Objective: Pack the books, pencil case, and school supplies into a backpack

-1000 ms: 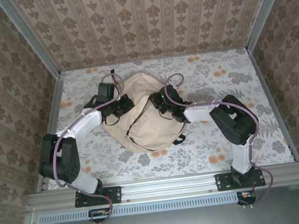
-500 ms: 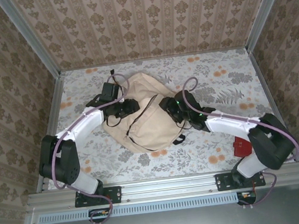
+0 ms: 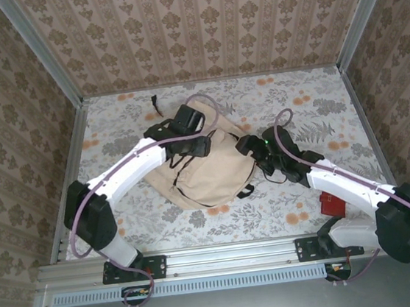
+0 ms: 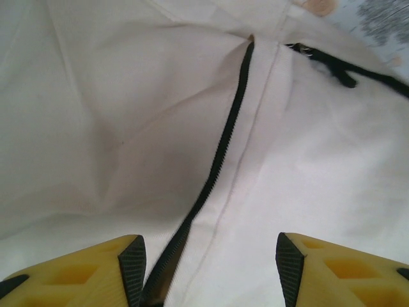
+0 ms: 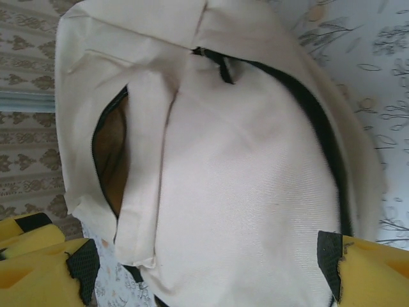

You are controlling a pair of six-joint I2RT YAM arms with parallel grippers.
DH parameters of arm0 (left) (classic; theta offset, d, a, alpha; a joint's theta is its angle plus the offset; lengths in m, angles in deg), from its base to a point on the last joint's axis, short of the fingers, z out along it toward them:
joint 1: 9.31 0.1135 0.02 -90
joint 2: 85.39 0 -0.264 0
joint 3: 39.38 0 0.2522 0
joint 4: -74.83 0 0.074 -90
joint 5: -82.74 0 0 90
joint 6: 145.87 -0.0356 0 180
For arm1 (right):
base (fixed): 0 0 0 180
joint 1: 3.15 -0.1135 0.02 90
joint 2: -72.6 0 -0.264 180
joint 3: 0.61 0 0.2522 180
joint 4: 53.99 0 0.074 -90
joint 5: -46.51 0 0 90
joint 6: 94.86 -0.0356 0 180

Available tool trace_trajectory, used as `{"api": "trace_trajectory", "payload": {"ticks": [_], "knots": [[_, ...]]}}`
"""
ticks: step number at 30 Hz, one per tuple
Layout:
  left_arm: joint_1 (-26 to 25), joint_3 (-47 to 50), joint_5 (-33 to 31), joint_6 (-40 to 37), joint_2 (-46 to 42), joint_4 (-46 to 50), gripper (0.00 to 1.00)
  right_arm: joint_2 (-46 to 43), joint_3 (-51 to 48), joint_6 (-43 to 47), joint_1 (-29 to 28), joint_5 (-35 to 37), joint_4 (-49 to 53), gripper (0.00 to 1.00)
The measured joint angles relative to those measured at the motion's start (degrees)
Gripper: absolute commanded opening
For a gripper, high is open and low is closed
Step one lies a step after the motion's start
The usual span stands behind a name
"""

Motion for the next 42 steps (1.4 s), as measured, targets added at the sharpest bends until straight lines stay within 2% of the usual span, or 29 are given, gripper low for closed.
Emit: {"api": "trace_trajectory", "payload": {"ticks": [5, 11, 15, 19, 23, 25, 27, 31, 32, 37, 42], "knots": [[-2.01, -4.72, -6.19, -2.47, 7.74, 2.78, 0.55, -0.33, -0.83, 0.72, 2.97, -4.0, -0.2, 0.92], [-3.15, -9.88, -11.23, -4.26, 12.96, 5.66, 0.63, -0.61, -1.73, 1.66, 5.18, -9.03, -1.73, 0.92], [-3.34, -13.99, -16.81, -4.02, 15.72, 8.44, 0.64, -0.61, -1.95, 1.81, 6.32, -11.67, -2.82, 0.92], [-3.34, -14.58, -21.2, -3.41, 16.44, 10.82, 0.56, -0.59, -1.95, 1.81, 6.51, -13.38, -3.52, 0.92], [-3.34, -14.58, -23.28, -2.78, 16.41, 12.41, 0.39, 0.39, -1.92, 1.53, 6.51, -14.86, -5.53, 0.89], [-3.34, -14.58, -23.37, -3.13, 16.2, 12.41, 0.33, 1.55, -1.9, 1.05, 6.49, -15.37, -6.97, 0.86], [-3.28, -14.58, -23.1, -3.61, 15.52, 12.28, 0.28, 3.54, -1.46, 0.09, 6.14, -15.78, -8.59, 0.78], [-2.82, -14.43, -21.57, -4.79, 13.51, 10.88, 0.28, 8.13, 0.96, -1.66, 5.03, -16.2, -11.58, 0.69], [-2.49, -14.21, -20.98, -5.09, 12.98, 10.25, 0.29, 9.22, 1.6, -1.9, 4.74, -16.22, -12.59, 0.68], [-0.15, -12.44, -15.89, -8.07, 10.91, 8.33, 0.54, 14.25, 5.05, -2.82, 4.04, -16.46, -15.61, 0.68], [2.58, -9.99, -5.97, -11.98, 9.66, 7.32, 0.58, 17.57, 7.58, -3.02, 3.72, -17.03, -17.07, 0.68]]}}
